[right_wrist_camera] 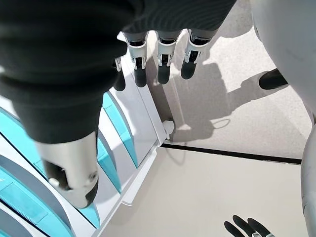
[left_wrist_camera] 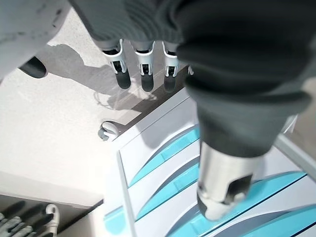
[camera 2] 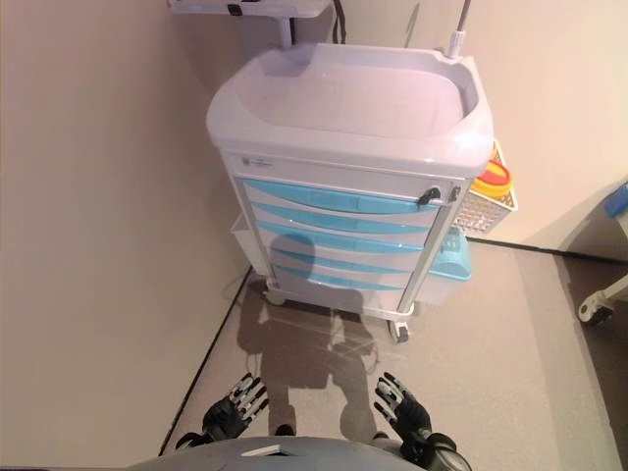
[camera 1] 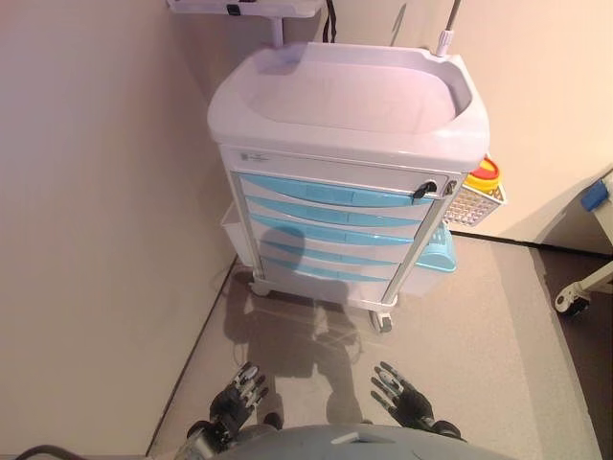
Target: Open the drawer and pick up the medicine
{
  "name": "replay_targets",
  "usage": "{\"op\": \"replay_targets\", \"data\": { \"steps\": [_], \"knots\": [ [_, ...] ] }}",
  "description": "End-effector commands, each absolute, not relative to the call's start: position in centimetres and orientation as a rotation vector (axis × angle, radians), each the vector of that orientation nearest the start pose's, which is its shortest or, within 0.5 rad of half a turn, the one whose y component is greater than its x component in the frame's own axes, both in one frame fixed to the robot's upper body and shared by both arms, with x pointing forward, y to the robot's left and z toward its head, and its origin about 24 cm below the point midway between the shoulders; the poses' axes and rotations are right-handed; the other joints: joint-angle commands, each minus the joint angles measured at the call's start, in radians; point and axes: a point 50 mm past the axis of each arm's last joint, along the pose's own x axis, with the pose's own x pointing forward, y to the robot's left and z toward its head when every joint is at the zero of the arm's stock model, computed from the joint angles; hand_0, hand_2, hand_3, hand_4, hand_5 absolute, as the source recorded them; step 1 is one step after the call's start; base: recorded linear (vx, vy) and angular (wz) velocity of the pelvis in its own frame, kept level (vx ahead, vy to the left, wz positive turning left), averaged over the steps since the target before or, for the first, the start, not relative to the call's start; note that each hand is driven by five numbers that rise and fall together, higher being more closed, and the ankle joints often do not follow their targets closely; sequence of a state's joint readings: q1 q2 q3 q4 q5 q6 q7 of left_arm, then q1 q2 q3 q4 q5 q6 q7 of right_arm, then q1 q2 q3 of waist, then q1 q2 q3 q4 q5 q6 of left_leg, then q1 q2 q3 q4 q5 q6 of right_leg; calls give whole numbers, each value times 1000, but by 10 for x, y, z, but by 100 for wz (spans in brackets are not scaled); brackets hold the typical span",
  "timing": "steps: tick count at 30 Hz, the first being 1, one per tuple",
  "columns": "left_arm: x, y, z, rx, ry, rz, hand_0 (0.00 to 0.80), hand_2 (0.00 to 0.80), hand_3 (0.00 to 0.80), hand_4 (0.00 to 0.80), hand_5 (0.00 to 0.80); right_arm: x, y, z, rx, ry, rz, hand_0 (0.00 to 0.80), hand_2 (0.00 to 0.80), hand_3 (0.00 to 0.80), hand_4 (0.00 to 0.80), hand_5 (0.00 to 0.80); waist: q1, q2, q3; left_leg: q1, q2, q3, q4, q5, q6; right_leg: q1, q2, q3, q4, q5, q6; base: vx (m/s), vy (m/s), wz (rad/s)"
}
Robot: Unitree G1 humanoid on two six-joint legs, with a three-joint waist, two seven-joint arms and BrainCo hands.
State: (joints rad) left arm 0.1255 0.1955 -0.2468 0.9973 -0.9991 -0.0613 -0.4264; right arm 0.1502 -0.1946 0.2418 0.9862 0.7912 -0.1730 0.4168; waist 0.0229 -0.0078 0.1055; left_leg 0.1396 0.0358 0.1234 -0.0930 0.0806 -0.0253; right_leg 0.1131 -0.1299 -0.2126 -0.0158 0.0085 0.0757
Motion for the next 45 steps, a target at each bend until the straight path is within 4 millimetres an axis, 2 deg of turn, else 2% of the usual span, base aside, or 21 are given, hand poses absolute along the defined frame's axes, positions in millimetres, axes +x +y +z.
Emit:
{"op": "replay_targets", "data": {
  "steps": [1, 6, 30, 36, 45],
  "knots": [
    [115, 171, -146, -770, 849, -37, 0, 0, 0, 0, 0, 120, -174, -139, 549, 761, 112, 0, 0, 0, 0, 0, -7, 16, 37, 3, -8, -50, 21, -64, 12, 14, -53, -39, 115, -41, 32, 0, 0, 0],
    [113, 175, -147, -751, 854, -14, 0, 0, 0, 0, 0, 119, -175, -139, 550, 766, 110, 0, 0, 0, 0, 0, -8, 19, 38, 5, -8, -48, 22, -63, 14, 15, -54, -38, 115, -39, 33, 0, 0, 0],
    [111, 167, -146, -927, 805, 26, 0, 0, 0, 0, 0, 117, -174, -139, 549, 773, 98, 0, 0, 0, 0, 0, -6, 16, 58, -7, -10, -55, 27, -64, 16, -1, -63, -41, 126, -41, 32, 0, 0, 0],
    [119, 161, -140, -1018, 743, -22, 0, 0, 0, 0, 0, 118, -179, -139, 528, 779, 106, 0, 0, 0, 0, 0, -6, 17, 83, -31, -10, -55, 65, -75, 15, -25, -74, -36, 144, -39, 32, 16, 27, 0],
    [150, 160, -123, -1103, 595, -59, 0, 0, 0, 0, 0, 131, -194, -129, 500, 724, 82, 0, 0, 0, 0, 0, -11, 23, 185, -176, -28, -46, 215, -108, 20, -152, -95, 6, 205, -30, 29, -32, 76, -2]
  ]
}}
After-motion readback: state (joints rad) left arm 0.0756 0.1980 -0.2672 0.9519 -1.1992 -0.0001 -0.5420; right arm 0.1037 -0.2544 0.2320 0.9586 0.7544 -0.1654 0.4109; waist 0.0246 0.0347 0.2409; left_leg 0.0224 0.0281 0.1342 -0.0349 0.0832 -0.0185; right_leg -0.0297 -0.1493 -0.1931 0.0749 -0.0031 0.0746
